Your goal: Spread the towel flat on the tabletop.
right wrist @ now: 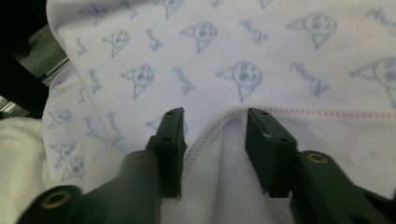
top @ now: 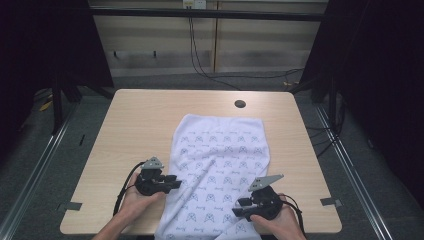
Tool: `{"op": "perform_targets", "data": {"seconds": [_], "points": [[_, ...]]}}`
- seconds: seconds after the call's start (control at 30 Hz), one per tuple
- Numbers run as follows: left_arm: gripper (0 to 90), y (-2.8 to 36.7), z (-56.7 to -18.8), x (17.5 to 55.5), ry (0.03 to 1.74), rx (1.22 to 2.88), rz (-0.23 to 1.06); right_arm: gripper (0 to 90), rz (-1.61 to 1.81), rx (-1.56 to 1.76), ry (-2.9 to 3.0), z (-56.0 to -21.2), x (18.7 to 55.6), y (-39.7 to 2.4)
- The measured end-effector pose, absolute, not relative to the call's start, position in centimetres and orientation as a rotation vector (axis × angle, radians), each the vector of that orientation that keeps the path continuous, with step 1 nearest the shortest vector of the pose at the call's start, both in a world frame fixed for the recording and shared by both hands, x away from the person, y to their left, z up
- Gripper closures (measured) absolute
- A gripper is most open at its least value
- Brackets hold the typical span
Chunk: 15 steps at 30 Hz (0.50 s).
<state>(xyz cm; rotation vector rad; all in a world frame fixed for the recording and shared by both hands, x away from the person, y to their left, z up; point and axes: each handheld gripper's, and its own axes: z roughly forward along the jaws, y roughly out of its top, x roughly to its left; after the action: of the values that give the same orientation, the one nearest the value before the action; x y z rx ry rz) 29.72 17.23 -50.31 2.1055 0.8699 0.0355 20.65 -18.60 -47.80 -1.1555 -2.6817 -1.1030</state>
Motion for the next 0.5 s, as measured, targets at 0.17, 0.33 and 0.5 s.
{"op": "perform_targets", "data": {"seconds": [0.17, 0.33, 0.5], "points": [[65.1, 17.9, -50.2, 28.6, 0.879, 2.119, 0.086, 86.6, -1.150, -1.235, -2.692, -47.1, 19.1, -20.8], [64.7, 18.0, -50.2, 28.1, 0.879, 2.118, 0.134, 86.7, -1.153, -1.358, -2.700, -46.0, 16.4, -24.7], [62.4, 18.1, -50.2, 28.3, 0.895, 2.107, 0.103, 82.1, -1.107, -1.435, -2.705, -46.1, 13.8, -27.2]]}}
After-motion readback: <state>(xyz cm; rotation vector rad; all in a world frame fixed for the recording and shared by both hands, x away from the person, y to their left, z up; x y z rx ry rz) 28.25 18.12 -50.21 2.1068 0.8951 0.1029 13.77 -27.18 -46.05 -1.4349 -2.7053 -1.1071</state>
